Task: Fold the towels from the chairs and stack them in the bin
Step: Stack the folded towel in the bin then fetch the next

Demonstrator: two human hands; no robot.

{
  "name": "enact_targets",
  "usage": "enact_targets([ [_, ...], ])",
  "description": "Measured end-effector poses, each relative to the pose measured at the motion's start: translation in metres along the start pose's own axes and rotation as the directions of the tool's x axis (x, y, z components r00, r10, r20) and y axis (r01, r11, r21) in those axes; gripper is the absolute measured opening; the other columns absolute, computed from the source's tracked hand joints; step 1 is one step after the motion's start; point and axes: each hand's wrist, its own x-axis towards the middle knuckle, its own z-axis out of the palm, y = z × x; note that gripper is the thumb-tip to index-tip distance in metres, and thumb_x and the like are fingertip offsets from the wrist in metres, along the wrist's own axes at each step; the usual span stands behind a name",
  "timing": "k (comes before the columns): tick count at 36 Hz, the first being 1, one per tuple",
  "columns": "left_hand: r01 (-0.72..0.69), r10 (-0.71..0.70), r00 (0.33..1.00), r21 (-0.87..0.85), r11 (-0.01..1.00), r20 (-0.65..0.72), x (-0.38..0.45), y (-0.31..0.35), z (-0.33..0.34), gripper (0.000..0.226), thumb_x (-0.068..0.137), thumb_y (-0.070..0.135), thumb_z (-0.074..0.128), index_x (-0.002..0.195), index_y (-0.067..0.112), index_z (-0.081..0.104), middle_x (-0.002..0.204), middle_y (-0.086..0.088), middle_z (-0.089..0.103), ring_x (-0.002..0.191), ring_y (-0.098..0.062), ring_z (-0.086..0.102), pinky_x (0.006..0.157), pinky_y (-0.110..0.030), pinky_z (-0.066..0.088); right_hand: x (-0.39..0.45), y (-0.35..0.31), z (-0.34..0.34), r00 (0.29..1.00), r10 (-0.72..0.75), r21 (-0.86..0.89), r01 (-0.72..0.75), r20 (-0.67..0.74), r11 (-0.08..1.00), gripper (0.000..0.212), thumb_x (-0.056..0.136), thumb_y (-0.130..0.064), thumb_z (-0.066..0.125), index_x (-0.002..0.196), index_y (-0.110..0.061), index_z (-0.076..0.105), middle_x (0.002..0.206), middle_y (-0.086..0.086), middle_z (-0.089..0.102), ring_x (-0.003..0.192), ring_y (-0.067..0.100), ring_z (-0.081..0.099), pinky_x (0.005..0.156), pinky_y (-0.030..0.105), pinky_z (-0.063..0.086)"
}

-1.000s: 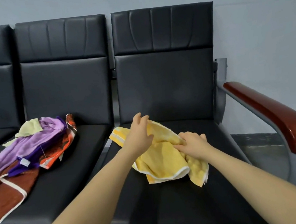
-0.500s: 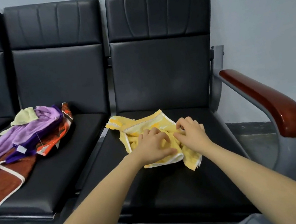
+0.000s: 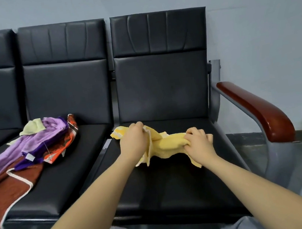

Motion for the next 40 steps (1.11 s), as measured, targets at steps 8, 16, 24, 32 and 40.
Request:
enact_targets([
  [8,0.061,-0.113,0.979,-0.285,0.956,-0.169,0.004,-0.009,-0.028,0.012,0.092,0.011,0.041,0.092,0.003,0.050,0.094,-0.006,0.053,0.081,-0.027,0.056,0.069,-0.041,0.049,-0.007,-0.011,-0.016,0.975,-0.045,0.242,-0.009,0.216,0.970,0.036,0.098,-0.032,0.039,0.091,-0.015,0.070,0.089,0.001,0.065,0.095,0.017,0.038,0.097,0.029,0.019],
  [16,-0.145,0.012,0.960,-0.460,0.876,-0.280,-0.002,-0.007,-0.037,0.012,0.091,0.004,0.039,0.086,0.009,0.049,0.082,0.000,0.052,0.071,-0.007,0.047,0.060,-0.020,0.037,0.008,-0.038,0.000,0.991,-0.075,0.262,0.045,0.107,0.964,0.053,0.091,-0.034,0.059,0.139,-0.031,0.037,0.131,-0.006,0.045,0.122,0.017,0.041,0.102,0.037,0.025],
  [24,-0.104,-0.081,0.949,-0.544,0.833,-0.305,0.018,-0.006,-0.060,0.011,0.090,0.006,0.038,0.082,0.002,0.044,0.077,-0.002,0.047,0.068,-0.012,0.042,0.060,-0.026,0.038,0.032,-0.050,-0.004,0.995,-0.011,0.362,-0.025,0.098,0.932,0.023,0.095,-0.017,0.040,0.094,-0.020,0.064,0.097,-0.006,0.059,0.096,0.017,0.052,0.085,0.033,0.029],
  [32,0.047,-0.145,0.948,-0.323,0.945,-0.285,0.039,-0.012,-0.067,0.015,0.097,0.021,0.040,0.089,0.010,0.047,0.074,0.001,0.051,0.062,-0.016,0.047,0.053,-0.029,0.034,0.054,-0.048,-0.053,0.982,0.106,0.648,0.021,-0.156,0.761,0.017,0.099,-0.014,0.038,0.093,-0.012,0.054,0.087,0.002,0.056,0.080,0.016,0.053,0.067,0.027,0.043],
  [40,0.038,-0.134,0.936,-0.288,0.957,-0.325,0.059,0.003,-0.090,0.015,0.102,0.024,0.029,0.101,0.012,0.039,0.071,0.000,0.050,0.070,-0.026,0.053,0.062,-0.037,0.043,0.070,-0.037,-0.093,0.981,-0.070,0.047,0.080,-0.181,0.996,0.012,0.091,-0.011,0.045,0.101,-0.016,0.051,0.101,0.000,0.049,0.094,0.020,0.048,0.090,0.036,0.035],
])
